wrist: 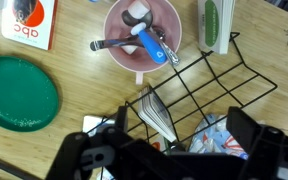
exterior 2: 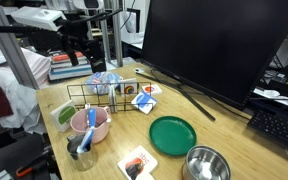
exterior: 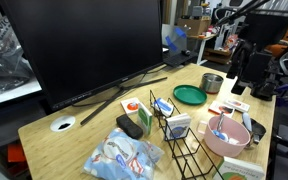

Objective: Pick the black object and place it next to the green plate

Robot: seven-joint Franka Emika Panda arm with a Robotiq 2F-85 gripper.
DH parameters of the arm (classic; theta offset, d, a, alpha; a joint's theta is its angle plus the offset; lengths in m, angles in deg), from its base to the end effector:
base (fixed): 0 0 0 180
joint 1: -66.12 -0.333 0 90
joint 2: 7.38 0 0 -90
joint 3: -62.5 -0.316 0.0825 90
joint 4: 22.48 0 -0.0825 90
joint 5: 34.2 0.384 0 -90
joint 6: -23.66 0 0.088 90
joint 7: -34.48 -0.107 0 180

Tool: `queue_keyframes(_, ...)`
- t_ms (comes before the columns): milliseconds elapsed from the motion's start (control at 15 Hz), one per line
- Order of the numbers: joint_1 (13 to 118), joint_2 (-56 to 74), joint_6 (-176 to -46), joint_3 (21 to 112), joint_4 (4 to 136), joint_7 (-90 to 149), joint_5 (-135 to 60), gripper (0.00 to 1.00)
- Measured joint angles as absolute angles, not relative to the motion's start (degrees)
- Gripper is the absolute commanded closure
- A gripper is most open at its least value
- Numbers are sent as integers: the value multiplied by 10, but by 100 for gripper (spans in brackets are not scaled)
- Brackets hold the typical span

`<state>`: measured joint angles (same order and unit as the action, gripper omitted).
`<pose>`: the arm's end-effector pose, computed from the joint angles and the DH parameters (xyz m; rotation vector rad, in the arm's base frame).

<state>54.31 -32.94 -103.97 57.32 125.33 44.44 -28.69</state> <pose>0.3863 0.1209 0.4196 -3.0291 -0.6269 -0.1406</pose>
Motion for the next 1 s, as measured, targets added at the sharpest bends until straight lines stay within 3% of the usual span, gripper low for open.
queue_keyframes(1000, 543, -322, -1046, 574, 1246, 445, -287, 0)
